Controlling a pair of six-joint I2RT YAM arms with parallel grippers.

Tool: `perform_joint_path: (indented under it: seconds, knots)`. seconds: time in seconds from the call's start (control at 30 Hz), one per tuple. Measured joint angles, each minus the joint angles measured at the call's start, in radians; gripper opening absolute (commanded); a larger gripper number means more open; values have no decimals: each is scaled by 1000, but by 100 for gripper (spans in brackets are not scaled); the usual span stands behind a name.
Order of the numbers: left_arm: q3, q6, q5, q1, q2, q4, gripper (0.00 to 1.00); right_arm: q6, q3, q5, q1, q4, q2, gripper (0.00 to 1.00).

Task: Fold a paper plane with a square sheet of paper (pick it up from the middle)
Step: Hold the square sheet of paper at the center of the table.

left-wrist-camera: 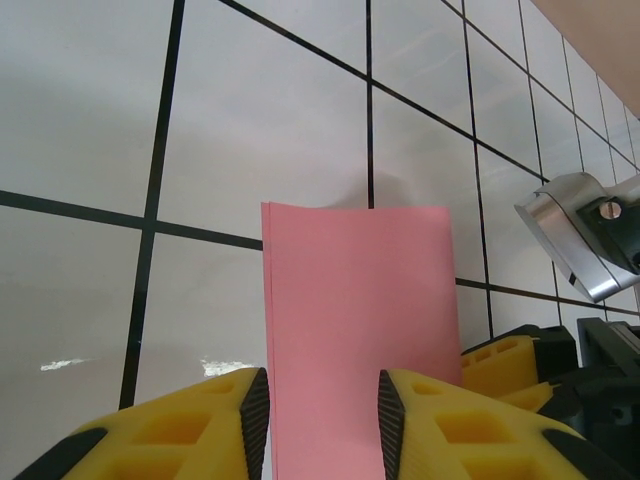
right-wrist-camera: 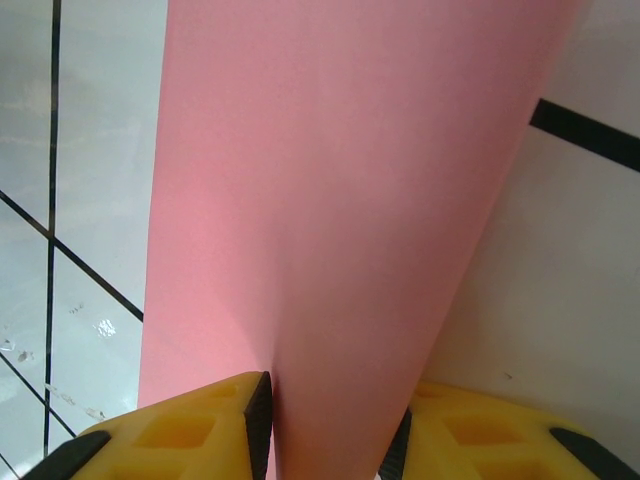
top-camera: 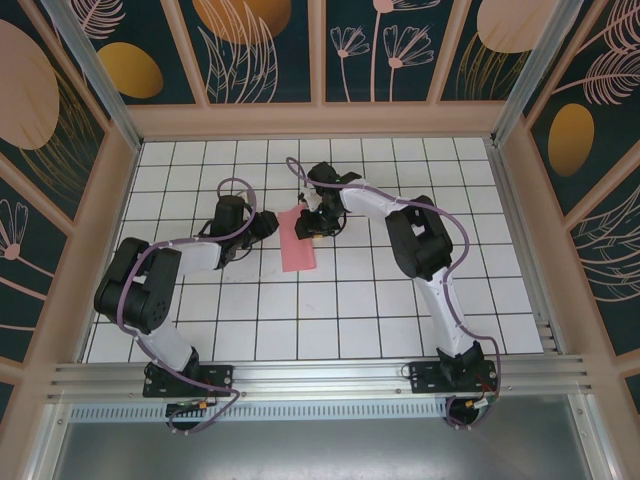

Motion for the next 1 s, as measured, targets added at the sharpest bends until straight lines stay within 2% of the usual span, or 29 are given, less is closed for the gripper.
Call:
perform_joint_path:
  seconds: [0.7,1.0]
  knots:
    - [26,-5,133,0,82,4,27,-18,29,10,5,-32,14,41]
    - [46,-11,178,0,122,4,19,-18,36,15,6,-40,18,41]
